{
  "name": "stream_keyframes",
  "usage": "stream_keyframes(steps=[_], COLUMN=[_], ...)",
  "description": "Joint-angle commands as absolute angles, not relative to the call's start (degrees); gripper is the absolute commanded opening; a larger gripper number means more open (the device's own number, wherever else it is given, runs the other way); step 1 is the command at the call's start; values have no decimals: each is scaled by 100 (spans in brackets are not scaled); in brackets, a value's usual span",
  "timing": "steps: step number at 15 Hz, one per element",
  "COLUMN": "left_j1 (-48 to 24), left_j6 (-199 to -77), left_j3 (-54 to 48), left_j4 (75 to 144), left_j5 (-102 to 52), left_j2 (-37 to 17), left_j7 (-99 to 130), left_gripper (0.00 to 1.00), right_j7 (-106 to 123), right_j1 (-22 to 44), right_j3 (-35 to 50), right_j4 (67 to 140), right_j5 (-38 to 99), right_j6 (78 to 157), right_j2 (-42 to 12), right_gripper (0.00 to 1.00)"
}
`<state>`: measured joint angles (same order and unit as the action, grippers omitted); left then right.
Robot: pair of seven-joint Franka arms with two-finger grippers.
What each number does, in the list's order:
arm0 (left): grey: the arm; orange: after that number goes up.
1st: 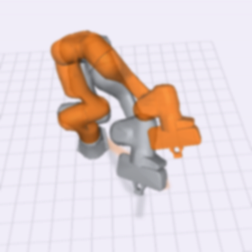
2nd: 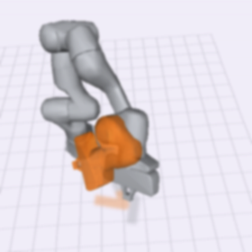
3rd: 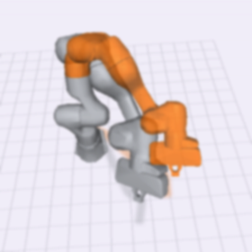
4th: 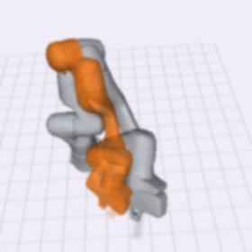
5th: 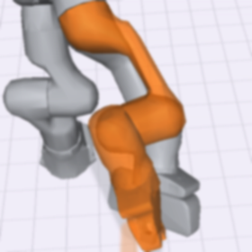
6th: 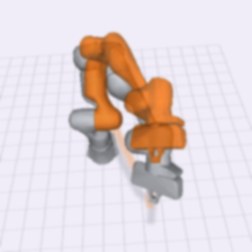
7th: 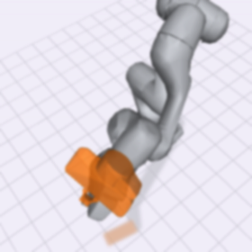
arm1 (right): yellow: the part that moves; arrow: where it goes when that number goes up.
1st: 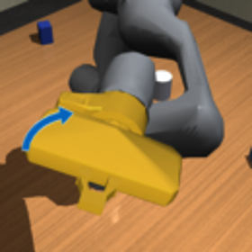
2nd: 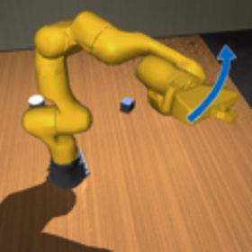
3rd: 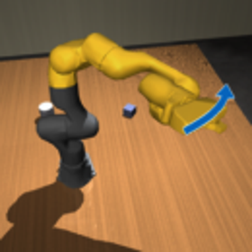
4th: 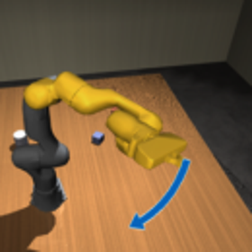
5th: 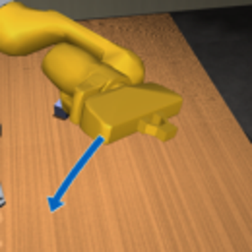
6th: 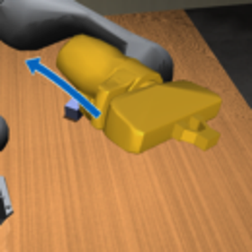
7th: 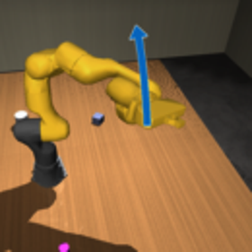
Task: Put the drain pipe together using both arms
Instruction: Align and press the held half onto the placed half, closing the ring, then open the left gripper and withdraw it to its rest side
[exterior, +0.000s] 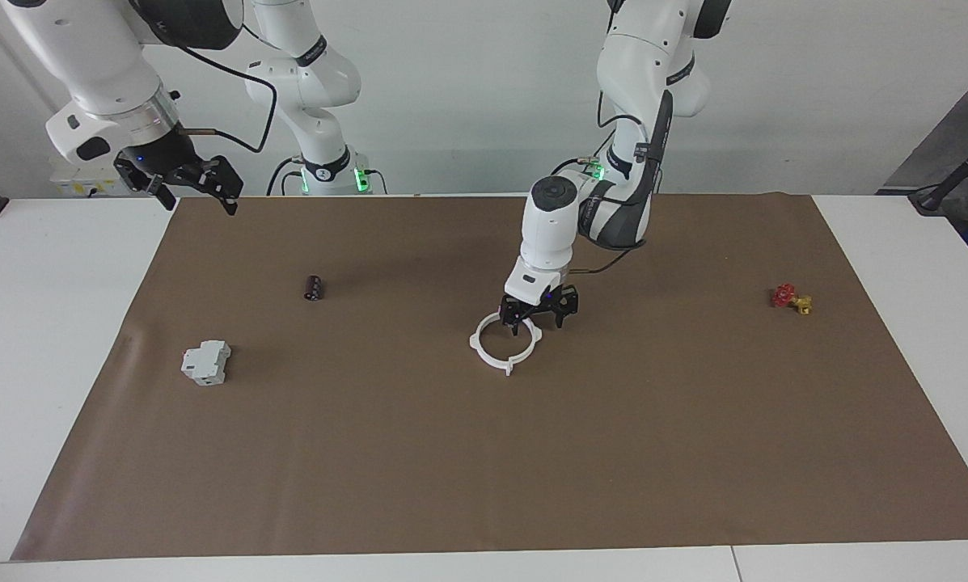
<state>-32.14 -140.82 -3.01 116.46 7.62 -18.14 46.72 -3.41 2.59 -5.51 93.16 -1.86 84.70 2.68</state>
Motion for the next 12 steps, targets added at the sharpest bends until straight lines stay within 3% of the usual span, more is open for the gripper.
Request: stream_keyframes(steps=[1,4,12], left_j1=[-3270,-3217,-2243], left_j6=[-13896,-13466,-11701], left_j3=[-220,-211,-202], left_j4=[11628,11610,11453], left_j5=[853,861,853], left_j2=[-1776,-1540,-98], left_j7=[4720,4658,3486], left_gripper=[100,100,100], right_j7=[-378,-378,-378], right_j1=[193,193,193], right_j3=[-492,-492,-492], right_j4=[9431,9431,9439], right_j5=[-149,-149,-149], right_j6=[8508,8508,8508], right_j2=[396,396,396], right_gripper=[100,100,100])
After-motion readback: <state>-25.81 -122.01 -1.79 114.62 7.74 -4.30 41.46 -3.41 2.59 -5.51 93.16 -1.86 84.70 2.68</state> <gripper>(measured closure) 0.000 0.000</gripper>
